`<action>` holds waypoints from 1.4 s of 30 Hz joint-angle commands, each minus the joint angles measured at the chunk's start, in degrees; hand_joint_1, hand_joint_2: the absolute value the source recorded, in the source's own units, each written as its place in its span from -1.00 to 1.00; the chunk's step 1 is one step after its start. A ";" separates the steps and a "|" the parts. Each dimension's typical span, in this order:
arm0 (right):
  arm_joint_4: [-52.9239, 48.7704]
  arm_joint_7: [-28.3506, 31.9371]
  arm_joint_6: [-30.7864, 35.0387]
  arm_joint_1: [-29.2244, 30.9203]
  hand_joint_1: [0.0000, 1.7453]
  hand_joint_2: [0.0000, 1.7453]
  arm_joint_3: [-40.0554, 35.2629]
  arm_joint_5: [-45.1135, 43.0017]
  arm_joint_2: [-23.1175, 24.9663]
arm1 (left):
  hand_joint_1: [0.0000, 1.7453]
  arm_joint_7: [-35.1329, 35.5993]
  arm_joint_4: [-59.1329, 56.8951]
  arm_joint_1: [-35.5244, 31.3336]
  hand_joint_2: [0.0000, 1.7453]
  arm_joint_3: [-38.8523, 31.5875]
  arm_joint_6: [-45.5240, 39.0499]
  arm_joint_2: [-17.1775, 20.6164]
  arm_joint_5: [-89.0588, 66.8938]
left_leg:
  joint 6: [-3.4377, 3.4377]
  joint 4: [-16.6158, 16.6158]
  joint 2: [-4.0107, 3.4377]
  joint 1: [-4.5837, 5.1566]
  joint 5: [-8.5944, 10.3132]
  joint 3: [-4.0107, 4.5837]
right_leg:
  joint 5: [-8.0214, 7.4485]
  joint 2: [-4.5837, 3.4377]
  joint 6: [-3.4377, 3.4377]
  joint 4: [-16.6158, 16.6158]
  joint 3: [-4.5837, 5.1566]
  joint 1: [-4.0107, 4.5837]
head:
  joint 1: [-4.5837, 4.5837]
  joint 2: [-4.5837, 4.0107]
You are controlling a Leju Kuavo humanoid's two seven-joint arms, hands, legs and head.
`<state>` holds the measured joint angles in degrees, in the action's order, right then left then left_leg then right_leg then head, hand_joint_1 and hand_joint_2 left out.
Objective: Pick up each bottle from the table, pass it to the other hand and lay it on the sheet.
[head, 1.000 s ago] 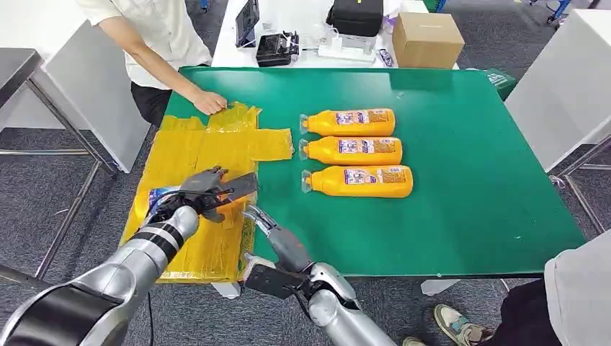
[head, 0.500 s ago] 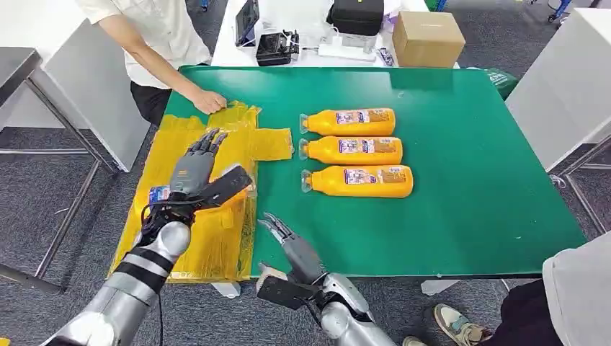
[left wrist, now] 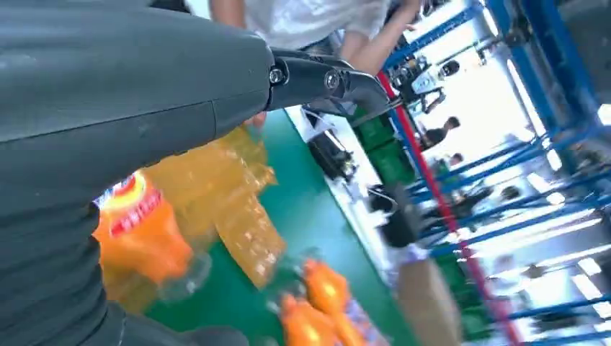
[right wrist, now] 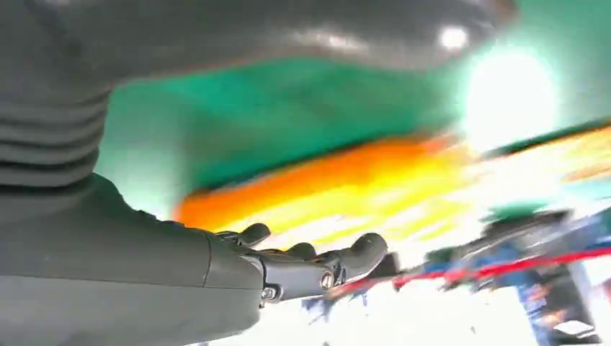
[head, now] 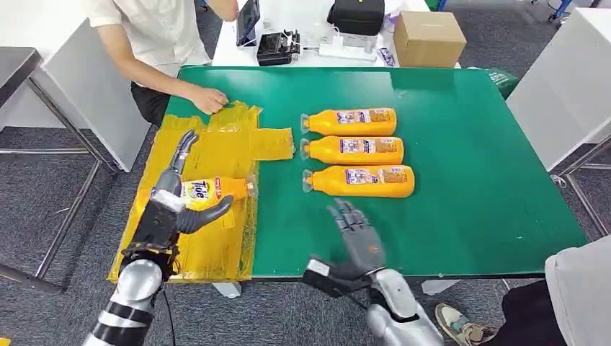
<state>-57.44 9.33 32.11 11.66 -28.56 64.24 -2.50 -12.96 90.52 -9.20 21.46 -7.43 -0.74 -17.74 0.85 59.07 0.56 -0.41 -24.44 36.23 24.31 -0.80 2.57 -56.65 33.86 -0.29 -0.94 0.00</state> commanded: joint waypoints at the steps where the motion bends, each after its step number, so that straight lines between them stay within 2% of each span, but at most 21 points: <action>1: 3.54 -3.07 3.04 3.25 -1.00 1.00 9.01 6.29 -7.02 | -1.00 -1.65 5.01 4.63 1.00 -0.97 -1.96 -2.80 2.12 | -0.01 -0.03 -0.03 0.05 -0.03 -0.14 | 0.03 0.06 -0.03 0.02 -0.13 -0.02 | 0.00 0.00; 5: 6.50 -0.44 0.76 7.95 -1.00 1.00 11.41 7.40 -9.33 | -1.00 -2.96 3.92 6.03 1.00 1.60 -5.44 -3.48 0.30 | -0.01 -0.04 -0.11 0.11 -0.02 -0.18 | 0.02 0.03 -0.04 -0.02 -0.11 -0.07 | 0.02 0.00; 9: 10.72 -0.04 -2.43 10.68 -1.00 1.00 11.15 8.00 -7.94 | -1.00 -2.93 2.30 5.71 1.00 2.49 -6.93 -3.29 -0.31 | 0.06 -0.03 -0.10 0.04 0.03 -0.12 | -0.02 -0.01 0.00 0.02 -0.08 0.00 | 0.02 0.00; 15: 10.95 -0.10 -2.41 10.88 -1.00 1.00 11.08 8.08 -7.78 | -1.00 -2.93 2.10 5.57 1.00 2.51 -6.96 -3.32 -0.32 | 0.04 -0.08 -0.10 0.02 0.02 -0.22 | -0.02 0.02 0.01 0.04 -0.17 0.00 | 0.02 0.00; 20: 19.55 -0.07 -2.87 16.35 -1.00 1.00 8.66 10.06 -6.12 | -1.00 -2.85 -0.53 4.05 1.00 4.28 -6.64 -3.45 -0.14 | 0.06 -0.05 -0.11 0.01 0.03 -0.15 | -0.05 -0.04 0.04 0.03 -0.11 0.01 | 0.04 0.00; 26: 27.75 0.61 -7.12 21.30 -1.00 1.00 9.40 6.12 -4.72 | -1.00 -3.22 -2.66 2.44 1.00 5.73 -6.99 -3.30 1.01 | 0.05 -0.05 -0.09 0.02 0.07 -0.14 | -0.07 0.00 0.02 0.01 -0.10 0.00 | 0.02 0.00; 34: 33.82 -2.81 -12.25 23.47 -1.00 1.00 8.25 7.02 -4.10 | -1.00 -3.38 -2.84 2.07 1.00 6.95 -7.28 -3.02 1.69 | 0.07 -0.10 -0.09 0.02 0.07 -0.25 | -0.05 0.02 0.03 0.05 -0.21 0.01 | 0.02 0.00; 42: 34.18 -3.45 -13.51 23.54 -1.00 1.00 8.34 6.86 -4.04 | -1.00 -3.36 -2.91 2.02 1.00 7.01 -7.33 -2.95 1.70 | 0.09 -0.04 -0.01 -0.03 0.12 -0.12 | -0.08 0.07 0.06 0.03 -0.10 0.04 | 0.04 0.00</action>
<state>-30.97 6.78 20.57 33.04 -18.51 71.21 -7.76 -16.41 91.41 -4.93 26.88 -14.51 -4.66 -16.24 0.96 59.07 0.55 -0.44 -24.33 36.22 24.23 -0.77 2.66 -56.66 33.87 -0.26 -0.90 0.00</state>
